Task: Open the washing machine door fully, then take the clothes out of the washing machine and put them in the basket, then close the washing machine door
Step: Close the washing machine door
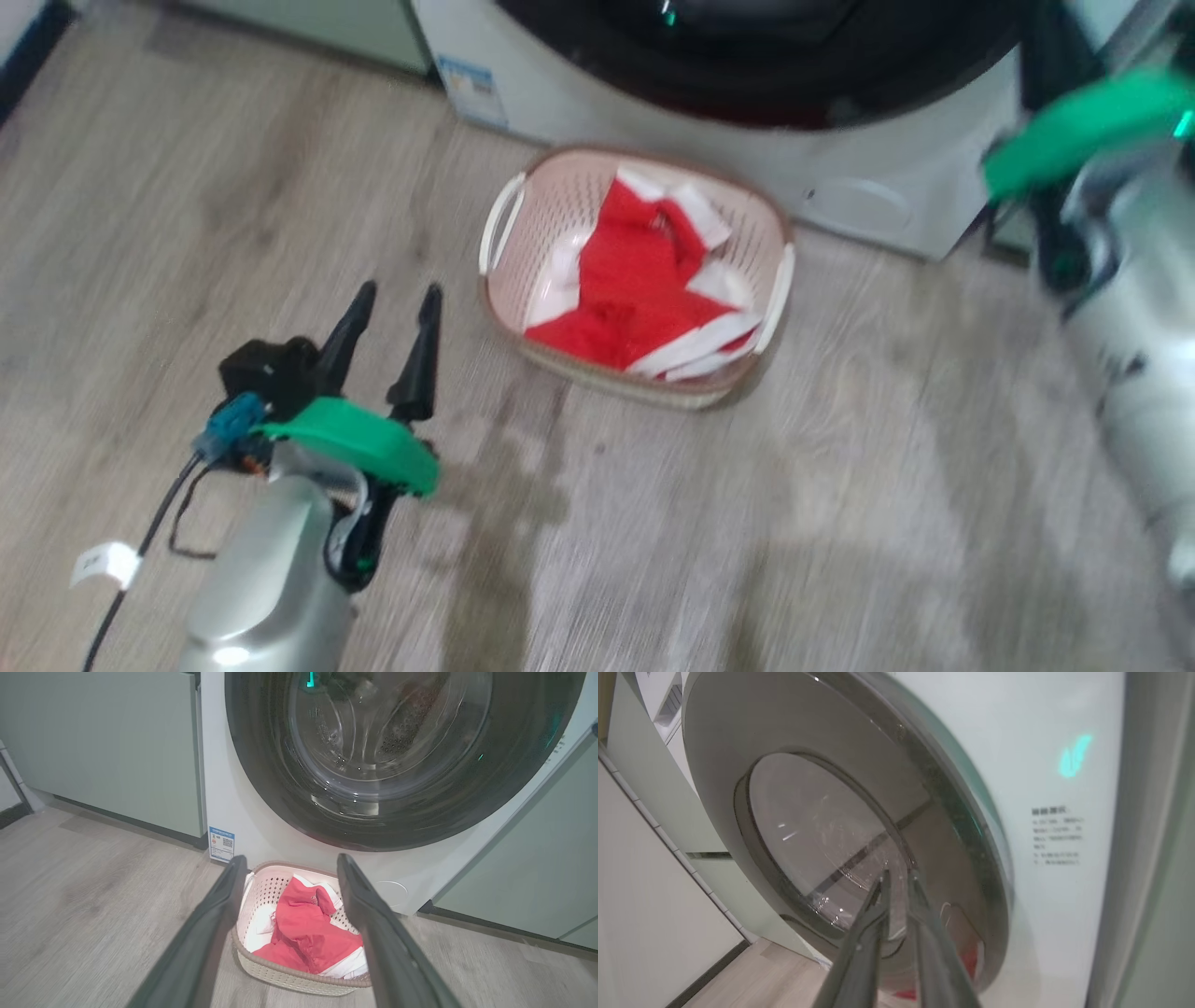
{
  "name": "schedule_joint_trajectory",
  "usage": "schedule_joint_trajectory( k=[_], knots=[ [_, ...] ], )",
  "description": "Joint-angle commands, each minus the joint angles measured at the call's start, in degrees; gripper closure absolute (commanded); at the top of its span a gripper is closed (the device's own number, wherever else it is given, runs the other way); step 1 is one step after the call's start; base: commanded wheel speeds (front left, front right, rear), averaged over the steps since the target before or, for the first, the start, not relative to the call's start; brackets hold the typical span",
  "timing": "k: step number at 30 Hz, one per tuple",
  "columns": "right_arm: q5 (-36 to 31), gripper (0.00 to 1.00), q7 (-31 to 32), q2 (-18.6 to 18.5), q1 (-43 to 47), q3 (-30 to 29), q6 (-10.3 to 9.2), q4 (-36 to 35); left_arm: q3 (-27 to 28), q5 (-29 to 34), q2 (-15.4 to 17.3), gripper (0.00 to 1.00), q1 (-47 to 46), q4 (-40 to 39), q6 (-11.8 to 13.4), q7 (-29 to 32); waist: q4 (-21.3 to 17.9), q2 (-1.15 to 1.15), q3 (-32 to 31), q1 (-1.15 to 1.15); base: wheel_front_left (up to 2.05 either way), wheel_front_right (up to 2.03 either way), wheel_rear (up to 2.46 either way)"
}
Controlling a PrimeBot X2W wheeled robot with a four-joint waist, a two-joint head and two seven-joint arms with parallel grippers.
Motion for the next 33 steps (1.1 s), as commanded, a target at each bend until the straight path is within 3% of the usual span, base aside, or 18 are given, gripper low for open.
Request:
schedule_joint_trajectory(
  k=[1,9,17,24,33],
  knots=[
    [-0.9,0.00,-0.4,2.0,3.2,-0.7,-0.05,-2.8,1.9,0.2,2.8,0.00,0.8,-0.9,0.1,-0.5,-2.1,0.00,-6.3,-0.01,0.00,0.00,0.00],
    [-10.3,0.00,-0.4,6.4,18.1,-9.0,-0.05,-9.4,4.3,0.1,7.7,0.00,1.8,2.5,0.1,-0.5,-8.7,0.00,-14.0,-0.01,0.00,0.00,0.00],
    [-18.0,0.00,-0.4,8.0,31.0,-18.3,-0.05,-16.4,8.6,1.0,9.1,0.00,2.2,4.9,0.1,-0.5,-15.2,0.00,-18.2,-0.01,0.00,0.00,0.00],
    [-20.5,0.00,-0.4,8.1,38.3,-21.7,-0.05,-21.2,10.3,0.6,9.4,0.00,4.9,3.9,0.1,-0.5,-19.6,0.00,-20.1,-0.01,0.00,0.00,0.00],
    [-20.9,0.00,-0.4,7.4,49.0,-19.7,-0.05,-29.1,11.7,0.0,8.8,0.00,8.0,2.9,0.1,-0.5,-22.6,0.00,-21.4,-0.01,0.00,0.00,0.00]
  ],
)
